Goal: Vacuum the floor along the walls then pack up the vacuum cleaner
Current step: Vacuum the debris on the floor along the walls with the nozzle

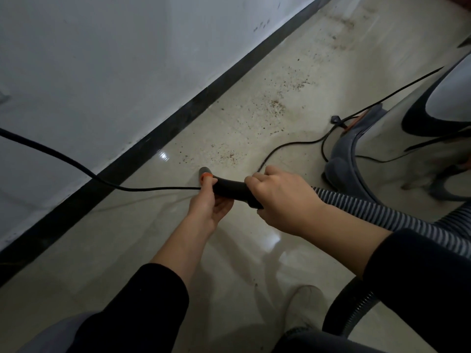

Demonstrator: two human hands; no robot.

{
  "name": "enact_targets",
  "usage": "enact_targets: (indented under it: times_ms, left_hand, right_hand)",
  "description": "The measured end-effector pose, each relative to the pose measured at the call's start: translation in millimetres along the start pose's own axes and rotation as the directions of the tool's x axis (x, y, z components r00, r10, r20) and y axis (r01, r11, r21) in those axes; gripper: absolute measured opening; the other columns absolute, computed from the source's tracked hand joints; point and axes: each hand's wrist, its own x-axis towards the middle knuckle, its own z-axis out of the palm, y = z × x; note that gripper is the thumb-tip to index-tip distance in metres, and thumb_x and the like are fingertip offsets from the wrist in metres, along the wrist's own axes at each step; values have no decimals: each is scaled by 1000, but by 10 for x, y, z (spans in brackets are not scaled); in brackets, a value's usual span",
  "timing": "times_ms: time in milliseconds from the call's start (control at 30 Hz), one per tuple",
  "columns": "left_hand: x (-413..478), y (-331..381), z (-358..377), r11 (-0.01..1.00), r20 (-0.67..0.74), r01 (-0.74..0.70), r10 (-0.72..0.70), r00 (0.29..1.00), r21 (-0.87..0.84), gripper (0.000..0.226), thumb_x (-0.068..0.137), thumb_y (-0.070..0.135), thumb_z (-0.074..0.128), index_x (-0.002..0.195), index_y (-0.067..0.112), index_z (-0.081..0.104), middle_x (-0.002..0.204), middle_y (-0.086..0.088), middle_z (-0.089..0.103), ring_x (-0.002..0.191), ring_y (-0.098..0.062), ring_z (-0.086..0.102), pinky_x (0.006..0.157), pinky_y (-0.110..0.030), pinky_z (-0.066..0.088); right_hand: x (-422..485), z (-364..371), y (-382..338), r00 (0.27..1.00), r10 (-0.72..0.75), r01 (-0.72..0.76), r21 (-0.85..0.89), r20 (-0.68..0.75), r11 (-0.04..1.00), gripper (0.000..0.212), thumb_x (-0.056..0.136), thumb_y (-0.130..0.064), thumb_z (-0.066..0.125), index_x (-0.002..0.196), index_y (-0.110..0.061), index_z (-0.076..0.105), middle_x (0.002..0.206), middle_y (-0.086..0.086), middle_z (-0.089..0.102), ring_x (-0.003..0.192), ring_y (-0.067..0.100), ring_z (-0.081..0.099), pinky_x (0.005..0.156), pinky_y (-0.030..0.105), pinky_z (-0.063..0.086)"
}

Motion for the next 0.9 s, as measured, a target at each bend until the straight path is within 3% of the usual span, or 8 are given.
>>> enact_targets:
  times_ms: [633,800,900]
  left_hand:
    - [96,-82,310,997,144,67,-70,987,22,35,97,29,58,118,1,56,97,-16,66,89,-21,66,69,-26,55]
    - [124,-136,414,996,161,87,-88,983,15,30,97,28,58,113,2,57,97,-16,66,91,-21,66,79,-28,54]
    - [153,-156,461,996,174,92,-93,980,17,33,97,29,58,115,1,57,98,-16,67,89,-20,66,72,-25,55]
  right_hand:
    - [-89,-22,289,996,83,-82,-29,24,996,27,93,-20,53,120,-18,52,104,-2,60,85,13,41,63,25,31]
    - [-107,-30,350,992,116,-115,-39,40,993,29,93,-22,56,121,-18,51,103,-2,59,85,14,42,62,26,33]
    - [-114,-33,387,991,128,-126,-41,49,991,29,93,-22,55,121,-19,51,103,-2,59,85,14,41,62,26,34]
